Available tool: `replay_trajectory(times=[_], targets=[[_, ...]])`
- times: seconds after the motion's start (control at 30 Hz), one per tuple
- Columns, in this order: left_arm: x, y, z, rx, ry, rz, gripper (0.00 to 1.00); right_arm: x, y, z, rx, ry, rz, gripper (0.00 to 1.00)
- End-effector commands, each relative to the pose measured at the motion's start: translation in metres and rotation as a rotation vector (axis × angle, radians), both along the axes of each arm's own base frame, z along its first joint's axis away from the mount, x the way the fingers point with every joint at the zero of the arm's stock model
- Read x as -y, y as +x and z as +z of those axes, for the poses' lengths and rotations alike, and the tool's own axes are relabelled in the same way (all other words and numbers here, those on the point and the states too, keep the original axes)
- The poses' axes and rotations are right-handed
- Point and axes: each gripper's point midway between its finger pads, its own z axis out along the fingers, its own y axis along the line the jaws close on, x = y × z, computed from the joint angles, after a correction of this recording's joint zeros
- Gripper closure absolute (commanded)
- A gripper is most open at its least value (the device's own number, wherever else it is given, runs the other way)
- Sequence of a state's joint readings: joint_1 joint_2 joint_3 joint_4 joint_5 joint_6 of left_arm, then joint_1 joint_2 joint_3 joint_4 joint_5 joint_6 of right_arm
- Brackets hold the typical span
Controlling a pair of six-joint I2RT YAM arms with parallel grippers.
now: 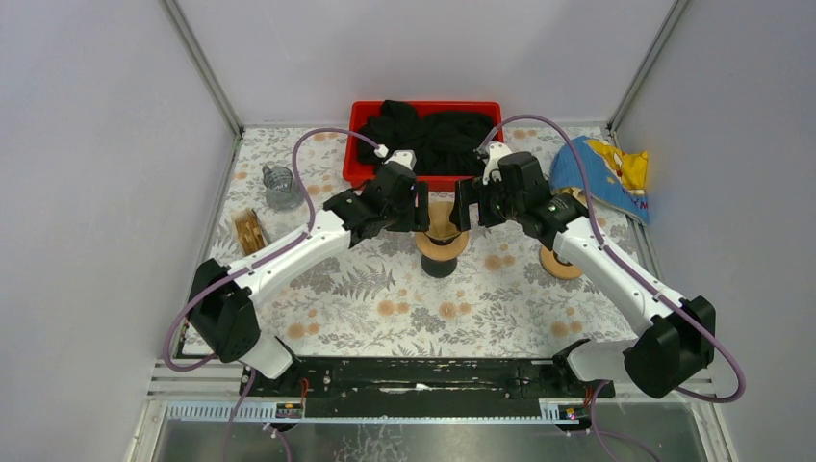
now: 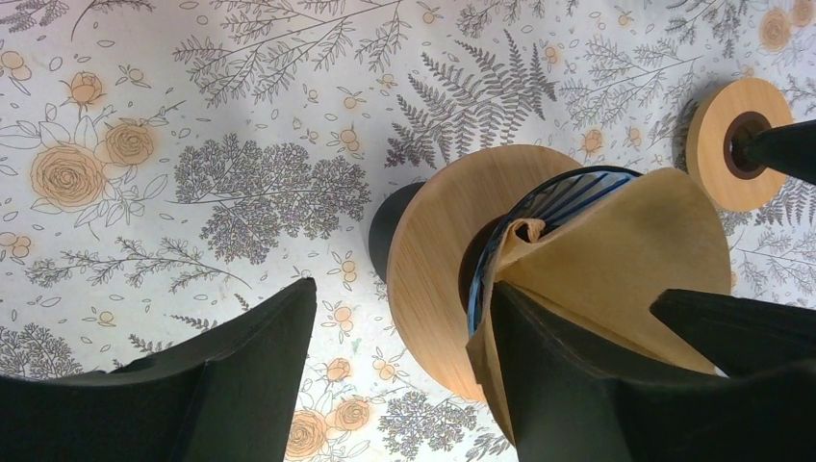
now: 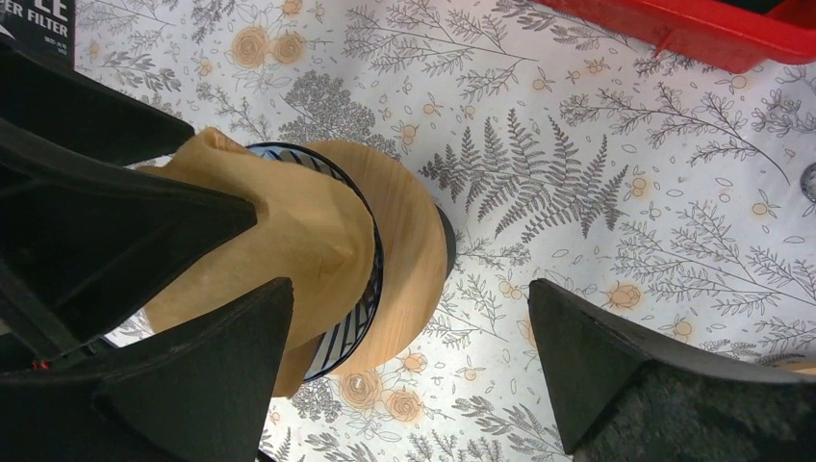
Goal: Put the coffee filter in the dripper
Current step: Place the coffee filter in the coffee dripper.
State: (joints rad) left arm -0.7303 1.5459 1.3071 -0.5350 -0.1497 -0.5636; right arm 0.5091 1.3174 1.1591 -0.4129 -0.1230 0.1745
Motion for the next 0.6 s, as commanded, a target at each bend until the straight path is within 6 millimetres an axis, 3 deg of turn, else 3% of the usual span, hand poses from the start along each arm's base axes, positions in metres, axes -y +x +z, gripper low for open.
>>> replay_trajectory(times=[0.0, 0.57], targets=[[0.004, 0.005, 0.032, 0.072, -0.055, 0.002, 0.26, -0.003, 0.000, 0.009, 0.029, 0.041, 0.005, 0.01], [0.008, 0.000, 0.050, 0.102, -0.121, -0.027, 0.20, -0.003, 0.000, 0.013, 0.034, 0.045, 0.006, 0.01]])
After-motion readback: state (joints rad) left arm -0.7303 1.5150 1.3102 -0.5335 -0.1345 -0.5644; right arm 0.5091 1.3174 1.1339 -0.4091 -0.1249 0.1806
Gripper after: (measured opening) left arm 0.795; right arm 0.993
